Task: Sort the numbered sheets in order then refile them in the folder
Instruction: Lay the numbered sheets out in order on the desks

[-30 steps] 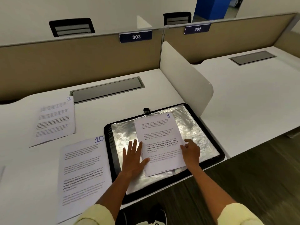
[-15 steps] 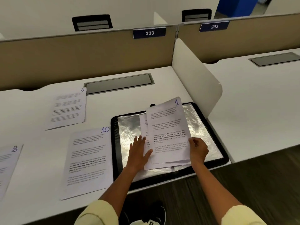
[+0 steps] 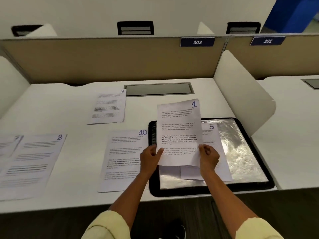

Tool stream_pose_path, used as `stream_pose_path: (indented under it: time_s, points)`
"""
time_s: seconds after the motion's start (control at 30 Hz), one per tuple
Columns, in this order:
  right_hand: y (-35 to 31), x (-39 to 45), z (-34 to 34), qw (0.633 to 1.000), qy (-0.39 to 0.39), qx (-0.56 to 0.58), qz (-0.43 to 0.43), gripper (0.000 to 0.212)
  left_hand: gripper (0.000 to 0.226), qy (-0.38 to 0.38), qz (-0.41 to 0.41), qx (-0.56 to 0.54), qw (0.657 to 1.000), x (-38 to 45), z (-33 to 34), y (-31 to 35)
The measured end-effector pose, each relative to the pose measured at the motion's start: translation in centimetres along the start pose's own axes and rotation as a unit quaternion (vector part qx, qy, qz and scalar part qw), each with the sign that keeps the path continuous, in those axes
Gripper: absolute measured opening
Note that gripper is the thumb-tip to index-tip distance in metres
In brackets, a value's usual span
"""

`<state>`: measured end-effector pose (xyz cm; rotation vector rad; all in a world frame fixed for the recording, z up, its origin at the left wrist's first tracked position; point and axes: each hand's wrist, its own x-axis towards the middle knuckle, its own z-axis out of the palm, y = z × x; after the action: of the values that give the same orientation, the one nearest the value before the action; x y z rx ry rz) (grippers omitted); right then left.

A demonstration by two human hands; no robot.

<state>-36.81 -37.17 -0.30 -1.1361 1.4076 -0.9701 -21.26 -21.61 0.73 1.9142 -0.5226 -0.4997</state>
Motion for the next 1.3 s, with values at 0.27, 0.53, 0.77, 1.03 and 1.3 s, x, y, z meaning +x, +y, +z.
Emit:
stream_pose_path:
  time_s: [0.27,0.53,0.77,1.03,1.3]
  points:
    - [0.9,-8.7,9.5,0.999,-0.035,0.015,0.018,0.018,0.006,0.019,-0.081,-0.1,0.992,-0.3,-12.5,-4.9]
    - [2.2,-19.0,18.7,0.984,-0.174,0.025,0.037,0.022,0.023,0.085,-0.098,-0.094,0.987,-0.7,-25.7,-10.6]
    - [2.9,-25.0,24.7,0.969,-0.246,-0.028,0.012,0.029,0.017,0.159,-0.121,-0.126,0.972,-0.3,-34.0,-14.3]
    - [2.9,-27.4,32.4,0.946,-0.313,-0.084,-0.011,0.03,0.014,0.198,-0.148,-0.164,0.955,3.1,-40.6,-17.0]
    - [1.9,-28.3,41.7,0.934,-0.342,-0.097,-0.016,0.024,0.01,0.198,-0.174,-0.193,0.945,9.8,-47.0,-18.2]
